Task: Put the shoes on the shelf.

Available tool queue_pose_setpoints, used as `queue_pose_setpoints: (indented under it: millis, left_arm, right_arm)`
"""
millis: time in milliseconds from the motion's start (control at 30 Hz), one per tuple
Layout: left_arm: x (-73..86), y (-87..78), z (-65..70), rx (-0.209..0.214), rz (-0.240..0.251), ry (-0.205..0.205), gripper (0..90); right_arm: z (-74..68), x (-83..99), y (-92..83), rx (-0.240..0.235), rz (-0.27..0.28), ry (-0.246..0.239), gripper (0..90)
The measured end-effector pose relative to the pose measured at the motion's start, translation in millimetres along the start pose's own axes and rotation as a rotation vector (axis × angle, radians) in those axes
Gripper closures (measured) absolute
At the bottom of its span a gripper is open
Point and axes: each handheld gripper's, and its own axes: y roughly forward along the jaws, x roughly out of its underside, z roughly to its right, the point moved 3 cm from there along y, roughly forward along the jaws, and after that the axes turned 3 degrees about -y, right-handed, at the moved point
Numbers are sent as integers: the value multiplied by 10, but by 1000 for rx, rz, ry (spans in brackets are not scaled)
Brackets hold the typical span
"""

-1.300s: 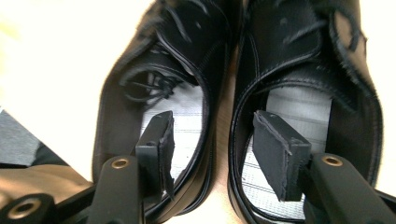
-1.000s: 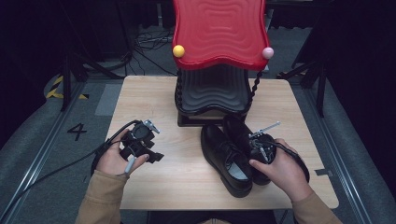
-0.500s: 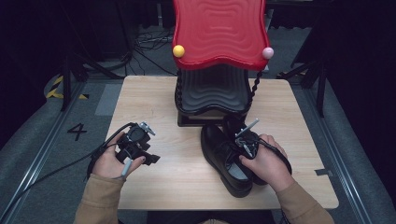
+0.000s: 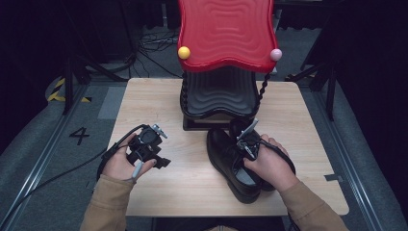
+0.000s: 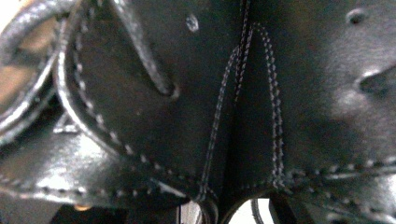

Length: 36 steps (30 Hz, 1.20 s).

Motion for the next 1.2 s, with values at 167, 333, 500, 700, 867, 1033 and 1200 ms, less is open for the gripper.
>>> queue_pose_setpoints:
  millis: [167,333,500,700,867,1033,1200]
  left_arm:
    - [-63,-1,7,3,4,13,410]
    - [-127,21,15,13,7,28,410]
    - [-129,28,-2,15,7,27,410]
    - [-98,-23,-29,13,21,18,411]
    - [-51,-41,-63,7,26,2,411]
    - [4,-83,-77,-1,36,-9,412]
    - [55,-117,-75,-7,41,-25,412]
  right_arm:
    - [21,-32,5,-17,-30,0,729]
    - [26,-27,4,-16,-31,16,764]
    - [38,-40,-3,-19,-43,32,795]
    - [89,-16,-33,-37,-28,49,816]
    - [88,24,-159,-101,-1,42,820]
    - [-22,66,-398,-79,1,-2,819]
    - [-88,124,-617,-87,-7,-18,817]
